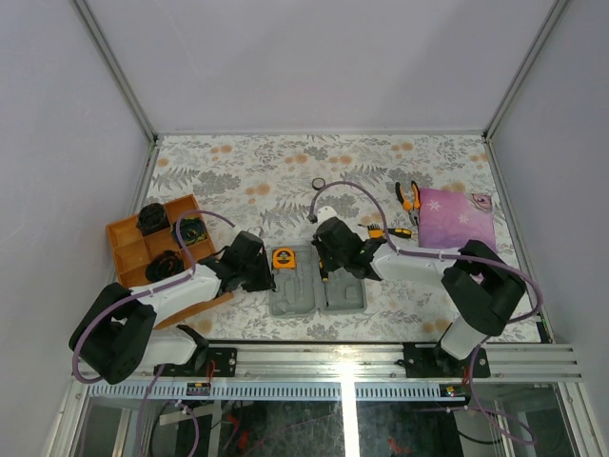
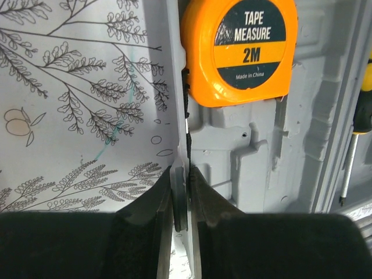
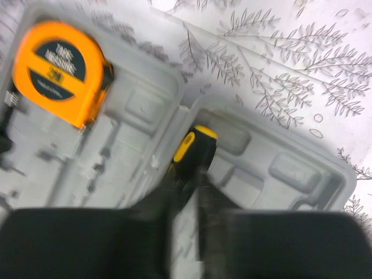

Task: Sort the tools into containers
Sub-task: Place the screwdriver in the storage box.

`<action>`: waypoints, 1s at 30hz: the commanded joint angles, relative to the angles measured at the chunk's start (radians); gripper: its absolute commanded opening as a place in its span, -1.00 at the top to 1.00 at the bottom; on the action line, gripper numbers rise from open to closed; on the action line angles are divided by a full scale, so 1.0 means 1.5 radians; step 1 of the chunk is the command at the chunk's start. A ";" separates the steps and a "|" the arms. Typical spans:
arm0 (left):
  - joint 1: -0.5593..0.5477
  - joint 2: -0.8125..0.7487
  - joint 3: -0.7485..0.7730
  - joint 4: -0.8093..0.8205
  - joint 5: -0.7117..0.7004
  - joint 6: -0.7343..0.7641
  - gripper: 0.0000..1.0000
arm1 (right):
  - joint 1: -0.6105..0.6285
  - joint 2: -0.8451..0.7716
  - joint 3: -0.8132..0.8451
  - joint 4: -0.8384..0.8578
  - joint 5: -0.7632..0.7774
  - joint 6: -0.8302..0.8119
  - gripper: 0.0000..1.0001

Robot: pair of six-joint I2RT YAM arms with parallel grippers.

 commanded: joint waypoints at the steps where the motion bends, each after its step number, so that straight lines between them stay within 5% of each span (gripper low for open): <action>1: -0.001 0.000 -0.006 -0.009 -0.002 0.009 0.77 | 0.002 -0.041 -0.025 0.009 0.058 0.003 0.99; 6: -0.001 0.001 -0.004 -0.010 -0.002 0.009 0.77 | -0.001 -0.045 -0.028 0.010 0.059 0.012 0.99; 20: -0.001 0.006 -0.002 -0.009 0.000 0.012 0.77 | -0.072 -0.035 -0.035 0.049 -0.134 0.080 0.38; 30: -0.001 0.006 -0.004 -0.003 0.005 0.011 0.77 | -0.091 0.015 -0.019 0.045 -0.206 0.092 0.31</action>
